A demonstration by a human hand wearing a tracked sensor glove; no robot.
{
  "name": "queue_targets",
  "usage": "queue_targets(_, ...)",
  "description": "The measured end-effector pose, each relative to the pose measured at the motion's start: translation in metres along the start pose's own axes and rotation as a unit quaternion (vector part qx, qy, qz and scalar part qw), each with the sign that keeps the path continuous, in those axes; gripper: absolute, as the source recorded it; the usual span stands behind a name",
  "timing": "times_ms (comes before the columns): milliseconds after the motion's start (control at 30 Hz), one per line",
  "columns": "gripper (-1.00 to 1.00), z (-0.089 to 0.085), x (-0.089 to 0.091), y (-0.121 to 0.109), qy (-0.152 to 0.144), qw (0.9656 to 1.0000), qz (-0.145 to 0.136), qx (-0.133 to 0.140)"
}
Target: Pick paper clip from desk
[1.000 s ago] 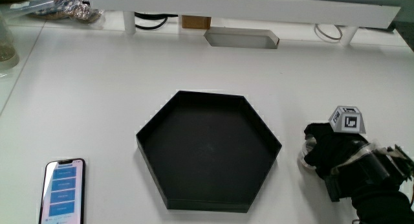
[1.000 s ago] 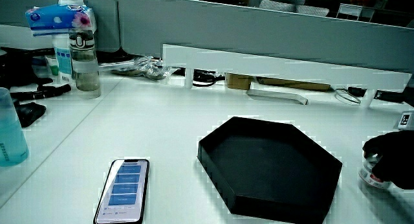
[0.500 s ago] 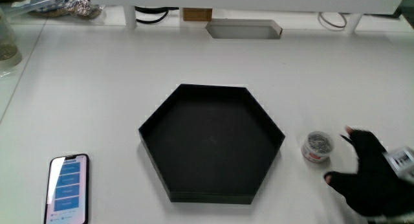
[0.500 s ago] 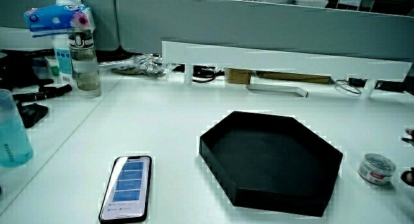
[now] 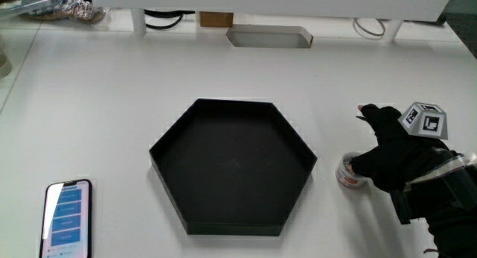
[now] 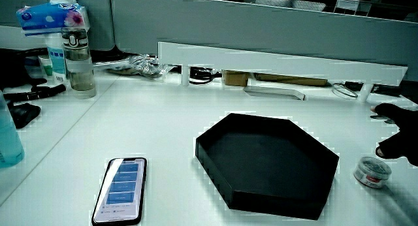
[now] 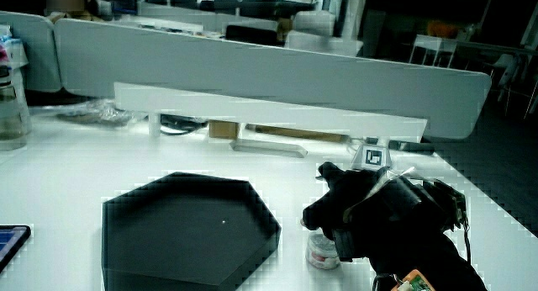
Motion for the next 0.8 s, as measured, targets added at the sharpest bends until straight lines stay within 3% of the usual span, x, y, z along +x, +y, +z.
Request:
queue_targets(67, 0.47, -0.001, -0.003, 0.001, -0.006, 1.0000, 0.002, 0.003)
queue_targets(133, 0.59, -0.001, -0.003, 0.003, -0.017, 0.9996, -0.020, 0.011)
queue_targets(267, 0.82, 0.000, -0.004, 0.001, -0.005, 1.0000, 0.002, 0.002)
queue_targets(367, 1.00, -0.001, -0.004, 0.001, -0.004, 1.0000, 0.000, -0.004)
queue_targets(533, 1.00, -0.005, -0.002, 0.006, -0.004, 0.9998, -0.018, 0.004)
queue_targets(567, 1.00, -0.003, -0.004, 0.003, -0.004, 1.0000, -0.008, 0.001)
queue_targets(600, 1.00, -0.005, -0.003, 0.006, -0.009, 0.9998, -0.020, 0.000)
queue_targets(700, 1.00, -0.006, -0.001, 0.006, -0.006, 0.9999, -0.012, 0.005)
queue_targets(733, 1.00, -0.008, 0.001, 0.011, -0.010, 0.9995, -0.030, 0.004)
queue_targets(800, 1.00, -0.006, -0.002, 0.007, -0.008, 0.9999, -0.013, -0.005)
